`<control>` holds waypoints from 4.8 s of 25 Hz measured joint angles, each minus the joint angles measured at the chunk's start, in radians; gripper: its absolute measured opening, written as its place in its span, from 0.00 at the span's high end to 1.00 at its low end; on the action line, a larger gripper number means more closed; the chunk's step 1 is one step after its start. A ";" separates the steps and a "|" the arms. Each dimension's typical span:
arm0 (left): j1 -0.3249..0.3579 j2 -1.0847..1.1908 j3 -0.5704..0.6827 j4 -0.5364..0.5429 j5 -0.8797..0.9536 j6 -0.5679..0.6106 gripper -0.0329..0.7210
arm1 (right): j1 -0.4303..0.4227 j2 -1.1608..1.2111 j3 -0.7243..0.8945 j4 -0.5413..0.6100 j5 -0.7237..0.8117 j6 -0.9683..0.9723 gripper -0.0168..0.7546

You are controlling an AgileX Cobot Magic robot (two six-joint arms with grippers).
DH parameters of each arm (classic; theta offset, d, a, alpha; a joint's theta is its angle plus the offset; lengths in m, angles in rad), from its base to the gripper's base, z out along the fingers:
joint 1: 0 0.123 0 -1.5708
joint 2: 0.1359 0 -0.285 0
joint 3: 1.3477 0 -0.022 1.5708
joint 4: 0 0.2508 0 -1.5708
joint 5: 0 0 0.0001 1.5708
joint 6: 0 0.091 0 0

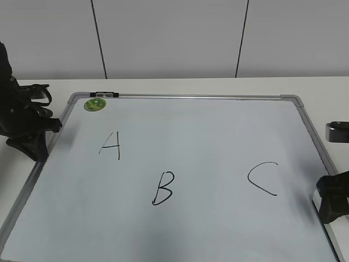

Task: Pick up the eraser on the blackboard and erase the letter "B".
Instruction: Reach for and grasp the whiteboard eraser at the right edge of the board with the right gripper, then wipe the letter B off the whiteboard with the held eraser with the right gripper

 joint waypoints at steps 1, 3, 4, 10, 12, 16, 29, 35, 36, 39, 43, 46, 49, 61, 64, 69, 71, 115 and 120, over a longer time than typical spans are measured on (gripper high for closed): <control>0.000 0.000 0.000 0.000 0.000 0.000 0.87 | 0.000 0.007 0.000 0.000 -0.009 0.002 0.12; 0.000 0.000 0.000 0.000 0.000 0.000 0.87 | 0.000 0.026 0.000 0.000 -0.024 0.004 0.12; 0.000 0.000 0.000 0.000 0.000 0.000 0.87 | 0.000 0.036 0.000 0.000 -0.030 0.004 0.11; 0.002 0.000 0.000 -0.003 0.000 0.000 0.87 | 0.000 0.070 -0.002 0.002 -0.061 0.004 0.12; 0.002 0.000 0.000 -0.003 0.000 0.000 0.87 | 0.000 0.081 -0.002 0.002 -0.065 0.004 0.13; 0.002 0.000 0.000 -0.003 0.000 0.000 0.87 | 0.000 0.106 -0.002 0.002 -0.067 0.004 0.17; 0.002 0.000 0.000 -0.003 0.000 0.000 0.86 | 0.000 0.108 -0.002 -0.009 -0.071 0.004 0.30; 0.002 0.000 0.000 -0.004 0.000 0.000 0.86 | 0.000 0.113 -0.027 0.029 -0.042 0.010 0.30; 0.002 0.000 0.000 -0.004 0.000 0.000 0.86 | 0.000 0.113 -0.045 0.038 -0.013 0.010 0.30; 0.002 0.000 0.000 -0.006 0.000 0.000 0.85 | 0.002 0.113 -0.135 0.051 0.082 -0.005 0.30; 0.002 0.000 0.000 -0.006 0.000 0.000 0.84 | 0.026 0.114 -0.246 0.054 0.170 -0.019 0.31; 0.002 0.000 0.000 -0.006 0.000 0.000 0.84 | 0.073 0.138 -0.332 0.054 0.226 -0.023 0.31; 0.002 0.000 0.000 -0.006 0.000 0.000 0.83 | 0.129 0.187 -0.417 0.050 0.279 -0.025 0.31; 0.002 0.000 0.000 -0.008 0.002 0.000 0.82 | 0.330 0.445 -0.804 0.042 0.380 -0.027 0.31; 0.002 0.000 0.000 -0.008 0.002 0.000 0.82 | 0.376 0.502 -0.873 0.040 0.381 -0.027 0.31; 0.002 0.000 0.000 -0.009 0.002 0.000 0.82 | 0.439 0.578 -0.921 0.040 0.381 -0.027 0.31; 0.002 0.000 0.000 -0.009 0.002 0.000 0.82 | 0.452 0.596 -0.923 0.040 0.383 -0.027 0.31; 0.002 0.000 0.000 -0.021 0.002 0.000 0.81 | 0.529 0.681 -0.937 0.010 0.289 -0.016 0.31; 0.005 0.000 0.000 -0.027 0.002 0.000 0.81 | 0.529 0.681 -0.937 0.010 0.291 -0.016 0.31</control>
